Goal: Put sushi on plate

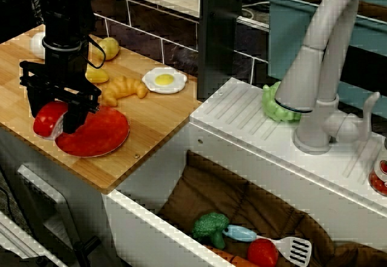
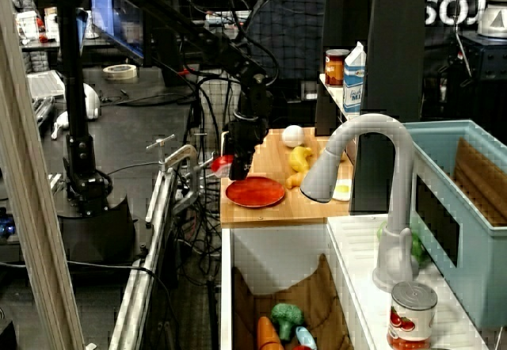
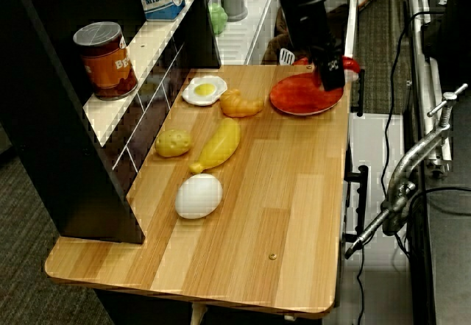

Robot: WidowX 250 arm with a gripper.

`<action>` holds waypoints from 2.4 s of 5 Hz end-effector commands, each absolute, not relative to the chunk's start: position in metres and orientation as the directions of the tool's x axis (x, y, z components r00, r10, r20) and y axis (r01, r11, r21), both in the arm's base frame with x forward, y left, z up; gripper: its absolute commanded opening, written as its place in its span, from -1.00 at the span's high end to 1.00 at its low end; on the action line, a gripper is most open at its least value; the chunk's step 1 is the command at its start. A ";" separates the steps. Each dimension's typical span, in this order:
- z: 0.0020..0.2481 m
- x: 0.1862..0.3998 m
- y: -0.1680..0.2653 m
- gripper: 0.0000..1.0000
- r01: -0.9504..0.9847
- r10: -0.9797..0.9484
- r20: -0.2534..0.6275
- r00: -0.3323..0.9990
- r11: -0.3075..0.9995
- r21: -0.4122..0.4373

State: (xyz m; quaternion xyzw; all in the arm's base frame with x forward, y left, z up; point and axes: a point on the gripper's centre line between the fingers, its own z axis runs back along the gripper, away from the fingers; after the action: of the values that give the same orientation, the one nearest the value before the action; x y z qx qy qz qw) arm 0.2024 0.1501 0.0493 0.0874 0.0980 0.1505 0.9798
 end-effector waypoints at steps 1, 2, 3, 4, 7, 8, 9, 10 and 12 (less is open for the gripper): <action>0.058 0.209 0.166 -1.00 -0.305 0.329 -0.113 0.937 0.933 0.193; 0.058 0.209 0.166 -1.00 -0.305 0.329 -0.113 0.937 0.933 0.193; 0.058 0.209 0.166 -1.00 -0.305 0.329 -0.113 0.937 0.933 0.193; 0.058 0.209 0.166 -1.00 -0.305 0.329 -0.113 0.937 0.933 0.193; 0.058 0.209 0.166 -1.00 -0.305 0.329 -0.113 0.937 0.933 0.193; 0.058 0.209 0.166 -1.00 -0.305 0.329 -0.113 0.937 0.933 0.193; 0.058 0.209 0.166 -1.00 -0.305 0.329 -0.113 0.937 0.933 0.193; 0.064 0.211 0.164 -1.00 -0.326 0.353 -0.115 0.929 0.924 0.200; 0.064 0.211 0.164 -1.00 -0.326 0.353 -0.115 0.929 0.924 0.200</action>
State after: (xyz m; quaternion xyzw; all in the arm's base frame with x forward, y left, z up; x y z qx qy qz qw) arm 0.2082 0.1561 0.0539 0.0817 0.0931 0.1724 0.9772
